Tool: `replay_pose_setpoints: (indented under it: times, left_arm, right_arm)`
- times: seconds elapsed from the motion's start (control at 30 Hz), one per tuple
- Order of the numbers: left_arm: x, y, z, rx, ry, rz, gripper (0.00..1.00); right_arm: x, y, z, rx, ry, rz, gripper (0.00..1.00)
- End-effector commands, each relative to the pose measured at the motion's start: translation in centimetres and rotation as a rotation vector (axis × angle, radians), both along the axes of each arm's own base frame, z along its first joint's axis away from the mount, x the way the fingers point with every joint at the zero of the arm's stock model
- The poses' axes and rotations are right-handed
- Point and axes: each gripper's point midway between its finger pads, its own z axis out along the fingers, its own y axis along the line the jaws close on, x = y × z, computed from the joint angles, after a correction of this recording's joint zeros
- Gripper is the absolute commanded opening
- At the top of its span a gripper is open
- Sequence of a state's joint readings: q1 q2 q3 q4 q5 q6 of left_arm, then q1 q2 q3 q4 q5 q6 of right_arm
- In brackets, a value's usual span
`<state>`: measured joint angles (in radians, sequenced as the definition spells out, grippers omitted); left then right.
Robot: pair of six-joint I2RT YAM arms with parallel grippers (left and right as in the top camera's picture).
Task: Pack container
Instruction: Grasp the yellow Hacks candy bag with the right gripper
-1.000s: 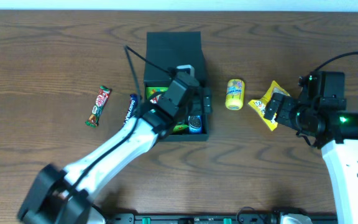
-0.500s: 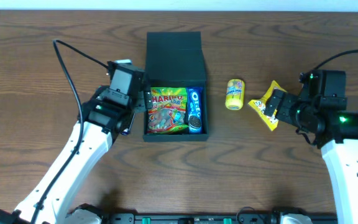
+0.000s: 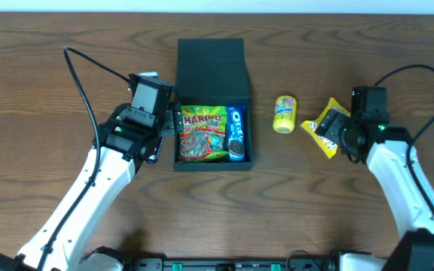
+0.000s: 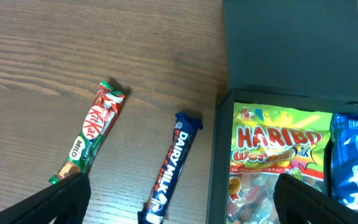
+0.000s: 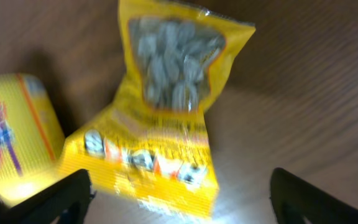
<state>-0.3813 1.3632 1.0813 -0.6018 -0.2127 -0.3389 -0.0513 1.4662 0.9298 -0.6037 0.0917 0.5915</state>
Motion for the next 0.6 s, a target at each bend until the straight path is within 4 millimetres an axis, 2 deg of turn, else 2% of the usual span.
replay_pose_setpoints:
  times: [0.0,0.17,0.23,0.27,0.3,0.43,0.57]
  left_arm:
    - [-0.1,0.1,-0.4,0.009,0.013,-0.010,0.95]
    - [-0.2,0.1,-0.5,0.011,0.018,-0.010,0.95]
    - [-0.2,0.1,-0.5,0.011,0.018,-0.010,0.95]
    - [-0.2,0.1,-0.5,0.011,0.018,-0.010,0.95]
    - [-0.2,0.1,-0.5,0.011,0.017,-0.010,0.95]
    - [-0.2,0.1,-0.5,0.011,0.018,-0.010,0.95]
    - [-0.2,0.1,-0.5,0.012,0.018,-0.011,0.95]
  right_arm:
    - [0.6,-1.3,-0.9,0.058,-0.024,-0.219,0.86]
    - [1.3,-1.3,-4.1,0.115,0.027,-0.256,0.83]
    - [1.2,-1.2,-5.5,0.123,0.062,-0.256,0.78]
    - [1.1,-1.1,-6.2,0.125,0.079,-0.256,0.74]
    - [0.9,-1.1,-6.9,0.128,0.100,-0.256,0.62]
    - [0.7,-1.0,-7.5,0.127,0.119,-0.255,0.35]
    - [1.0,-0.7,-7.1,0.132,0.112,-0.205,0.22]
